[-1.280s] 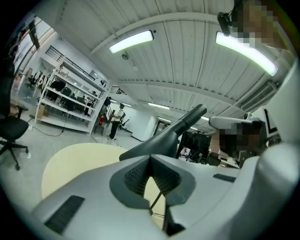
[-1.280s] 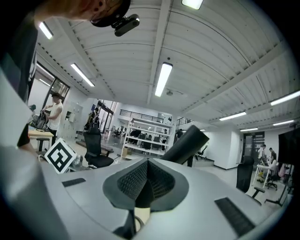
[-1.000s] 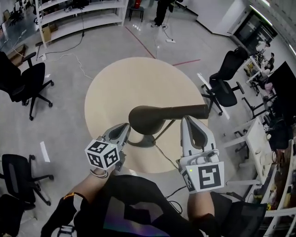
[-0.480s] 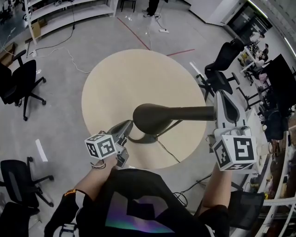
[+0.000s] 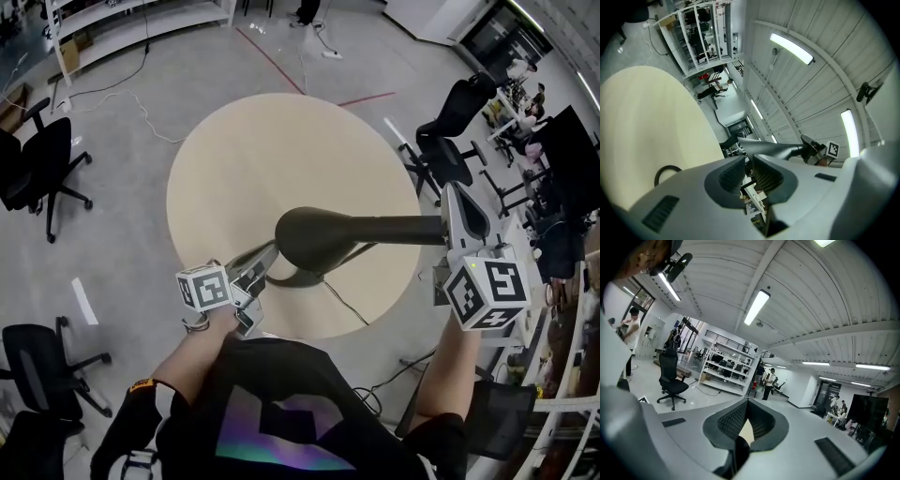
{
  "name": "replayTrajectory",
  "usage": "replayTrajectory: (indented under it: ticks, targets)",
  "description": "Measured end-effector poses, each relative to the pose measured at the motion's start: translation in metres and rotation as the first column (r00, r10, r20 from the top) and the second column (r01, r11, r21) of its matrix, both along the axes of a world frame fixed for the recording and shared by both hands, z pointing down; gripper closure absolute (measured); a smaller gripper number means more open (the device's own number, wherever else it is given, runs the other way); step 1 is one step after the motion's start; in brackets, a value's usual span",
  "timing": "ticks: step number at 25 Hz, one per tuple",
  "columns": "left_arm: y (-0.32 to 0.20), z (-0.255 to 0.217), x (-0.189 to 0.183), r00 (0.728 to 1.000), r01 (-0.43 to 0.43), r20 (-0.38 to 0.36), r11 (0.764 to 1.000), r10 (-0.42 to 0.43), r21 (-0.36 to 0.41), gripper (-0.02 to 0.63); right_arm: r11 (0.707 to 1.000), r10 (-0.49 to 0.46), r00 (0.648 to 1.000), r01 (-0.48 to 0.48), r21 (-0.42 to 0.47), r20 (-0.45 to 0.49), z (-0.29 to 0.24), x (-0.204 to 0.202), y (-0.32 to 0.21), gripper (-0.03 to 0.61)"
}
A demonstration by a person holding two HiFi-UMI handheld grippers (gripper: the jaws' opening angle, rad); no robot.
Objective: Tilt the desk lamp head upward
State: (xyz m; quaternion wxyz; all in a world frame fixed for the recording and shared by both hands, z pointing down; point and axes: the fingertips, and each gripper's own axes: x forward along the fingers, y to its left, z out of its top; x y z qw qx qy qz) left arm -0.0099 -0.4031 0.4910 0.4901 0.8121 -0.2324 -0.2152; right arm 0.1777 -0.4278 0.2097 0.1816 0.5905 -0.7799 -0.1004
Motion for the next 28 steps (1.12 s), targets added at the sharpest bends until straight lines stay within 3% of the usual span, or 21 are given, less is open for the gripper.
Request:
replayTrajectory:
  ticks: [10,16,22,28]
  targets:
    - [-0.002,0.009,0.001,0.997,-0.073,-0.032,0.997,0.072,-0.019,0.485,1.0,-0.012,1.0,0.012,-0.019,0.011,0.003,-0.001,-0.006,0.565]
    - [0.008,-0.008,0.014,0.985,-0.155,-0.072,0.987,0.158,0.039,0.483,1.0,-0.01,1.0,0.011,-0.023,0.025,0.004,-0.003,-0.006,0.565]
    - [0.008,-0.008,0.014,0.98,-0.175,-0.088,0.984,0.177,0.032,0.483,0.999,-0.006,1.0,0.007,-0.04,0.014,0.008,-0.008,-0.007,0.565]
    - [0.004,-0.024,0.007,0.987,-0.134,-0.079,0.988,0.139,0.072,0.486,0.998,0.033,0.999,-0.033,-0.056,0.004,0.008,0.005,-0.007,0.565]
